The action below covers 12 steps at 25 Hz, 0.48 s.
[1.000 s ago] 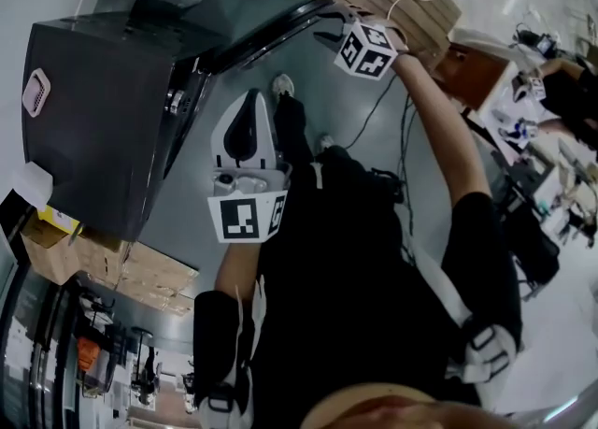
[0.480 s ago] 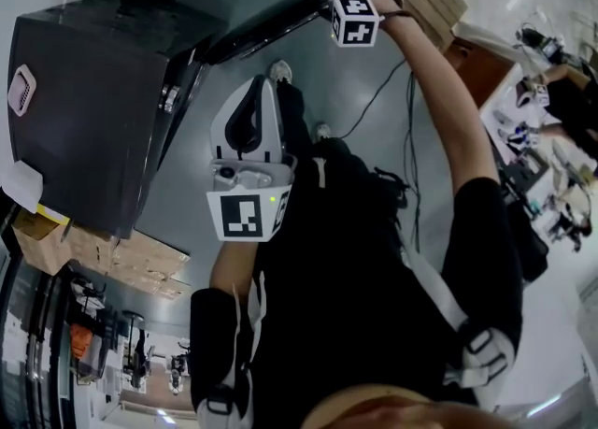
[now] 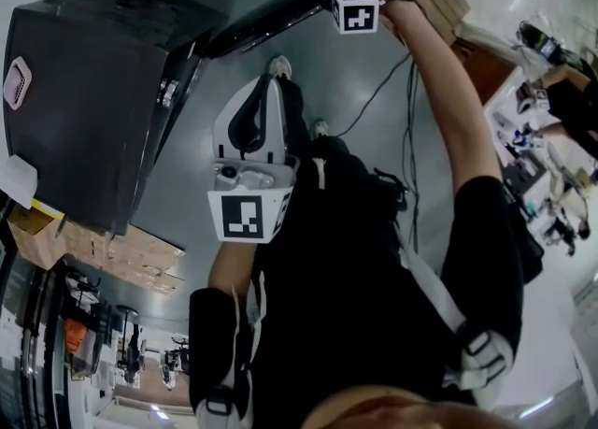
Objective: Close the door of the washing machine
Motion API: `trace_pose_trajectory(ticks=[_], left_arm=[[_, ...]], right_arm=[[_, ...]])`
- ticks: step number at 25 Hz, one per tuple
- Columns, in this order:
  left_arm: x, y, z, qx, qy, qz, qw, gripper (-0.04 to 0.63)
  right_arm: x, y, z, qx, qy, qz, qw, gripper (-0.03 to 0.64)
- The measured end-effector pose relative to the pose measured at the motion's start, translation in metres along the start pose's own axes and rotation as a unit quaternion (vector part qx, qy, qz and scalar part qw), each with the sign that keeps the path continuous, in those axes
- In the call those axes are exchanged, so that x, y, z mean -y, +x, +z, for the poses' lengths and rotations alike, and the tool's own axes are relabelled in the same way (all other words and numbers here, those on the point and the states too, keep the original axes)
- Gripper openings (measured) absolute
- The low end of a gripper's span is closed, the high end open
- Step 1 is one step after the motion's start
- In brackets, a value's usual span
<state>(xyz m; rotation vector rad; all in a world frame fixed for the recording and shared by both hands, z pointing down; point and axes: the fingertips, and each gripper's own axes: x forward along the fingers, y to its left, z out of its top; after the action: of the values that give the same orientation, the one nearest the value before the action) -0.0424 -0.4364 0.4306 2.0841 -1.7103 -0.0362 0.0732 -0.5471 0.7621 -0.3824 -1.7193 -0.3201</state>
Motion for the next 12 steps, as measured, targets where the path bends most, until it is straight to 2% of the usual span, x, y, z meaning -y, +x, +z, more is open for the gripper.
trace_pose_trajectory(ticks=[12], left_arm=[[0.011, -0.018, -0.011, 0.002, 0.002, 0.003, 1.0, 0.005]], right_arm=[[-0.011, 0.0, -0.003, -0.009, -0.01, 0.012, 1.0, 0.149]])
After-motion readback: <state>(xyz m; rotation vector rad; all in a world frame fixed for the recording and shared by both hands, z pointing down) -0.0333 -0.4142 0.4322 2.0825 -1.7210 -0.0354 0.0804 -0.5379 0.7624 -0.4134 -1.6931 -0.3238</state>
